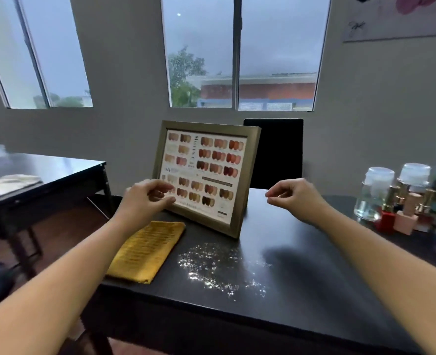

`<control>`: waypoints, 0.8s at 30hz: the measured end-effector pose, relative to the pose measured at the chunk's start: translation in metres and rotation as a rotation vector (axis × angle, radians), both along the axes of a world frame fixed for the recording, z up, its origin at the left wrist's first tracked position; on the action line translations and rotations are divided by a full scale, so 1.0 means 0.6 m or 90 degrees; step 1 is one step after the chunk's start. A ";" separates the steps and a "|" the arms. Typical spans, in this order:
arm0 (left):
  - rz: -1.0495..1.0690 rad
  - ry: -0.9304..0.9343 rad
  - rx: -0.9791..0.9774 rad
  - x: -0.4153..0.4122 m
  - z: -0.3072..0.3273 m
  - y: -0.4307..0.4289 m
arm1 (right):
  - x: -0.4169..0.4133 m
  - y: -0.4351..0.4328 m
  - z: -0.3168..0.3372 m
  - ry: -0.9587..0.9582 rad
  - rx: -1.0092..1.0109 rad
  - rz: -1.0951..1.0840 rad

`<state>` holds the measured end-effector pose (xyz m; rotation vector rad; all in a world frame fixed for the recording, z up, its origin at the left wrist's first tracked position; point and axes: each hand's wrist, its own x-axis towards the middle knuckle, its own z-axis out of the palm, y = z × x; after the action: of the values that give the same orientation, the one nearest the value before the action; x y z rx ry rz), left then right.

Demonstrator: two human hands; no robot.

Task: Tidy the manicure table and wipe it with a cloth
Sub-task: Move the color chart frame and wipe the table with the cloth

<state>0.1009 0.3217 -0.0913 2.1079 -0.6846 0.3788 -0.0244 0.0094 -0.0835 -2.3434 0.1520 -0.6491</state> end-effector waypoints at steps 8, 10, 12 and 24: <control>0.125 0.145 -0.024 0.160 -0.043 0.027 | 0.122 0.004 -0.031 0.005 0.004 0.004; 0.083 0.209 -0.030 0.185 -0.049 0.028 | 0.144 0.000 -0.042 0.023 0.018 0.005; 0.043 0.255 -0.047 0.199 -0.054 0.026 | 0.155 -0.003 -0.050 0.041 0.029 0.017; 0.040 0.251 -0.075 0.220 -0.058 0.017 | 0.186 -0.007 -0.061 0.042 0.070 0.032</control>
<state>0.2331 0.3321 -0.1259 2.0146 -0.3565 0.0301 0.0873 0.0053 -0.1203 -2.2556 0.1536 -0.5260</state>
